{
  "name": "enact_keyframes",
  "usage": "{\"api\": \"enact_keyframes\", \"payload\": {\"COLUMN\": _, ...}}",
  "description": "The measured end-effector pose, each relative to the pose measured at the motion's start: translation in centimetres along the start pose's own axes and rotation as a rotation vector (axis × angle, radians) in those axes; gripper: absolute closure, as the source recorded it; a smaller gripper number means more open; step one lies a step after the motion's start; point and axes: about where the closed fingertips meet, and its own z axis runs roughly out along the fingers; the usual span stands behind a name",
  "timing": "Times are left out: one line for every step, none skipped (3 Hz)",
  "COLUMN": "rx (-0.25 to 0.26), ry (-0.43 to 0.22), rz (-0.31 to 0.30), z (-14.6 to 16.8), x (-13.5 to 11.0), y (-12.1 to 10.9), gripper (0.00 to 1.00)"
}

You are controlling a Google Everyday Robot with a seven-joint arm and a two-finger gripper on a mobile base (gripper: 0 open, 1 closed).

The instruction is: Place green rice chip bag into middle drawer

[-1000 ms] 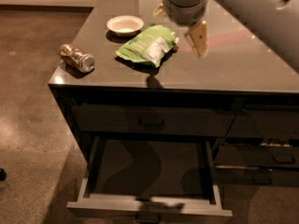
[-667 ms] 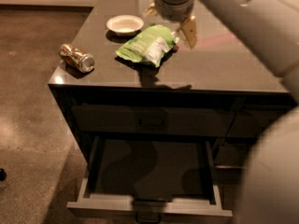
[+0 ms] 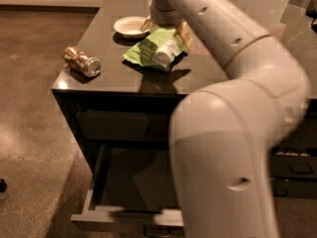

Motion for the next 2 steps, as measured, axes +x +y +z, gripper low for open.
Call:
{"api": "enact_keyframes", "payload": {"rx": -0.015, "ry": -0.017, "rz": -0.008, "z": 2.7, "x": 0.6, "y": -1.0, "gripper": 0.00}}
{"api": "enact_keyframes", "payload": {"rx": -0.004, "ry": -0.053, "rz": -0.001, "z": 4.3, "x": 0.1, "y": -1.9, "gripper": 0.18}}
